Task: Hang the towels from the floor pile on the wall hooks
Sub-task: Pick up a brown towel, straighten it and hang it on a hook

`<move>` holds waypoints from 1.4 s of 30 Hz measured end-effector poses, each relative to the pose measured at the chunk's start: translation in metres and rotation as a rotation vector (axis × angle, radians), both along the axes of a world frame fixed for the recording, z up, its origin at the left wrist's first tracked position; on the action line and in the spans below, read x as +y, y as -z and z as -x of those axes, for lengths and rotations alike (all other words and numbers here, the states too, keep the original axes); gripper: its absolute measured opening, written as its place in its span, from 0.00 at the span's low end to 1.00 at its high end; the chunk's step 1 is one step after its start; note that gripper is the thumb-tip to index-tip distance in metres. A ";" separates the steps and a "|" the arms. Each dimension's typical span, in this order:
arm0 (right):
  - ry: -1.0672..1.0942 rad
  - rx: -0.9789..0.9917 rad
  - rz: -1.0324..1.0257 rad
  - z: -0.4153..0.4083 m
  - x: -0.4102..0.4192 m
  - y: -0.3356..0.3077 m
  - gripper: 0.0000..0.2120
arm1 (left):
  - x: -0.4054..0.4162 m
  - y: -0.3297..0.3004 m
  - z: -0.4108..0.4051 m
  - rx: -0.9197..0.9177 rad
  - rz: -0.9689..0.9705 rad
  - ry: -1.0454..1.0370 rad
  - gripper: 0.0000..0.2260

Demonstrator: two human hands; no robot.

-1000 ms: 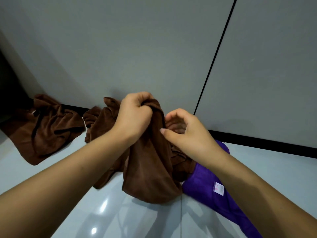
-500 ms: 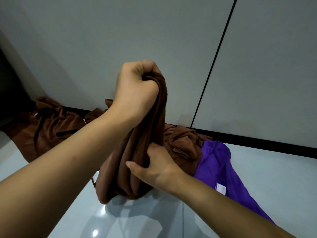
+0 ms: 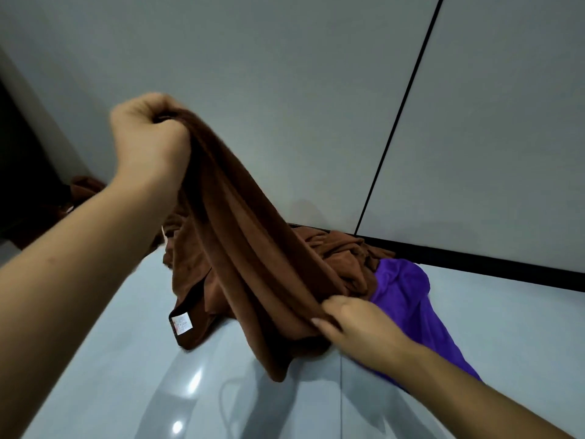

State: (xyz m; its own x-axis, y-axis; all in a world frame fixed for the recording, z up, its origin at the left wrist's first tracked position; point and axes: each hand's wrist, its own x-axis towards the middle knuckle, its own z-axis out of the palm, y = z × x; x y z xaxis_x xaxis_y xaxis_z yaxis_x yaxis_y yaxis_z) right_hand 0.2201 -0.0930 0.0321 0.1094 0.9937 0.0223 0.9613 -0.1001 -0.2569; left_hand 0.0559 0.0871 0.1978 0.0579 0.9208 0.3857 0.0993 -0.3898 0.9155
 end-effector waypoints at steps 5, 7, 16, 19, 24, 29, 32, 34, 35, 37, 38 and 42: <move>0.039 -0.361 -0.208 -0.047 -0.015 -0.013 0.21 | 0.015 0.043 0.032 0.233 0.112 -0.062 0.19; 0.046 -0.472 -0.325 -0.056 -0.014 -0.028 0.27 | 0.017 0.056 0.039 0.297 0.153 -0.034 0.18; 0.123 -0.592 -0.678 -0.078 -0.009 -0.076 0.21 | 0.016 0.055 0.036 0.166 0.333 -0.027 0.18; 0.177 -0.597 -0.712 -0.080 -0.014 -0.090 0.19 | 0.013 0.051 0.032 0.082 0.373 -0.049 0.18; 0.332 -0.551 -0.758 -0.081 -0.017 -0.111 0.19 | 0.016 0.047 0.024 0.082 0.338 -0.060 0.19; 0.384 -0.583 -0.699 -0.081 -0.017 -0.109 0.19 | 0.014 0.042 0.020 0.071 0.247 -0.081 0.24; 0.387 -0.575 -0.670 -0.081 -0.016 -0.106 0.17 | 0.014 0.042 0.019 0.063 0.227 -0.096 0.25; 0.390 -0.584 -0.675 -0.080 -0.015 -0.106 0.16 | 0.014 0.043 0.019 0.050 0.235 -0.098 0.25; 0.400 -0.604 -0.666 -0.079 -0.014 -0.105 0.17 | 0.014 0.044 0.020 0.040 0.244 -0.100 0.25; 0.441 -0.661 -0.628 -0.078 -0.015 -0.104 0.19 | 0.015 0.046 0.021 0.030 0.257 -0.113 0.23; 0.470 -0.674 -0.597 -0.078 -0.015 -0.103 0.19 | 0.015 0.047 0.022 0.026 0.265 -0.125 0.21; 0.497 -0.310 -0.482 -0.072 -0.012 -0.100 0.14 | 0.017 0.050 0.026 0.021 0.290 -0.158 0.16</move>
